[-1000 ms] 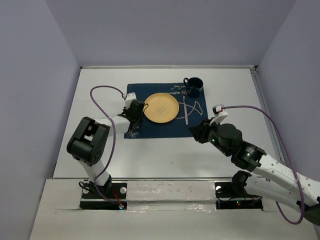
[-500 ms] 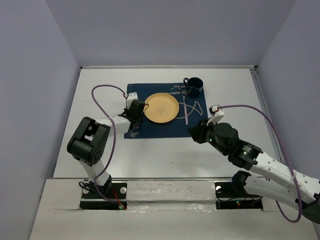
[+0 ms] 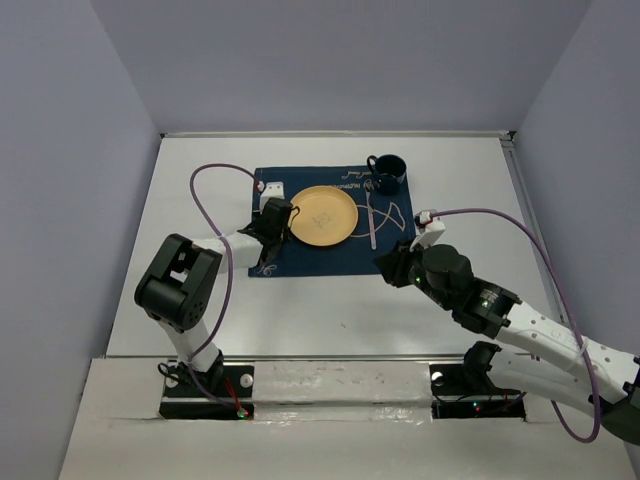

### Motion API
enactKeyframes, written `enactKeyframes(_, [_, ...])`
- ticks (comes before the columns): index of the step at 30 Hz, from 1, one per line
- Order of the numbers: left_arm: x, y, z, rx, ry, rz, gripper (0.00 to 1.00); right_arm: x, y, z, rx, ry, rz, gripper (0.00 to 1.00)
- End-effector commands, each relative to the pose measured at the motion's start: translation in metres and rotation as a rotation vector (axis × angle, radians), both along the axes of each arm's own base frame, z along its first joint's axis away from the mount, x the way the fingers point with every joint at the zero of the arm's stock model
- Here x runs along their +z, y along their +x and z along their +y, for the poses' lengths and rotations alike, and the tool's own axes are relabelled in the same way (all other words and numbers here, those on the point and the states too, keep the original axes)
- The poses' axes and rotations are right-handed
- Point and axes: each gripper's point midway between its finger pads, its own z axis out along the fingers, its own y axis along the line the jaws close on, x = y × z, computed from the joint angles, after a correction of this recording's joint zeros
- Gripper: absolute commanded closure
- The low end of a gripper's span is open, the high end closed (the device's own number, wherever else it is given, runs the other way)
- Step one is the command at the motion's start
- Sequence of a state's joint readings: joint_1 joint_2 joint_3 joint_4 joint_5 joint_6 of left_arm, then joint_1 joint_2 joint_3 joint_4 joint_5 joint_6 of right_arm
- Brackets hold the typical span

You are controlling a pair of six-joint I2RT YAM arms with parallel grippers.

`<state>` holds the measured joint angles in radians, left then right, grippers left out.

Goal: Set the dinner table for one person

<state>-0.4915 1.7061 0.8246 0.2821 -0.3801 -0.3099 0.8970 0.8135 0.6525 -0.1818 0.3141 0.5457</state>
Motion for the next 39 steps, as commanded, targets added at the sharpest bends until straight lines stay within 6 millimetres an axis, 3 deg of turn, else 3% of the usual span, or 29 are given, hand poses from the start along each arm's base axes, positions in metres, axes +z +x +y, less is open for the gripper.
enactKeyframes(1, [0.024,0.015,-0.001,-0.005,0.022,-0.072,1.0,0.009,0.003,0.003,-0.001,0.023,-0.03,0.71])
enactKeyframes(6, [0.01,0.013,0.001,-0.005,0.034,-0.041,1.0,0.01,0.003,0.002,-0.002,0.024,-0.033,0.71])
enactKeyframes(13, [0.007,0.019,-0.004,-0.024,0.042,-0.024,1.0,0.009,0.003,0.003,-0.001,0.021,-0.032,0.71])
enactKeyframes(21, [0.004,0.014,0.006,0.03,0.05,-0.002,0.55,0.01,0.004,0.003,-0.009,0.028,-0.026,0.71])
enactKeyframes(23, [0.006,0.014,0.008,0.041,0.051,-0.003,0.51,0.01,0.004,0.003,-0.011,0.027,-0.025,0.71])
enactKeyframes(26, [0.007,0.013,0.007,0.042,0.05,-0.005,0.37,0.013,0.006,0.004,-0.01,0.026,-0.032,0.71])
enactKeyframes(27, [0.009,0.013,0.008,0.047,0.049,-0.007,0.27,0.015,0.006,0.004,-0.012,0.031,-0.035,0.71])
enactKeyframes(30, [0.016,0.011,0.014,0.078,0.052,-0.016,0.21,0.02,0.007,0.003,-0.021,0.038,-0.043,0.71])
enactKeyframes(34, [0.059,0.008,0.02,0.117,0.018,-0.118,0.13,0.03,0.01,-0.006,-0.065,0.05,-0.068,0.64])
enactKeyframes(35, [0.067,0.005,0.022,0.125,0.01,-0.138,0.04,0.035,0.011,-0.008,-0.074,0.053,-0.076,0.63])
enactKeyframes(36, [0.092,0.004,0.022,0.131,-0.026,-0.195,0.01,0.041,0.011,-0.013,-0.093,0.063,-0.092,0.6])
enactKeyframes(38, [0.114,-0.001,0.021,0.131,-0.062,-0.246,0.01,0.051,0.011,-0.017,-0.108,0.083,-0.113,0.54])
enactKeyframes(39, [0.136,-0.006,0.021,0.125,-0.101,-0.296,0.01,0.056,0.011,-0.021,-0.122,0.09,-0.125,0.53])
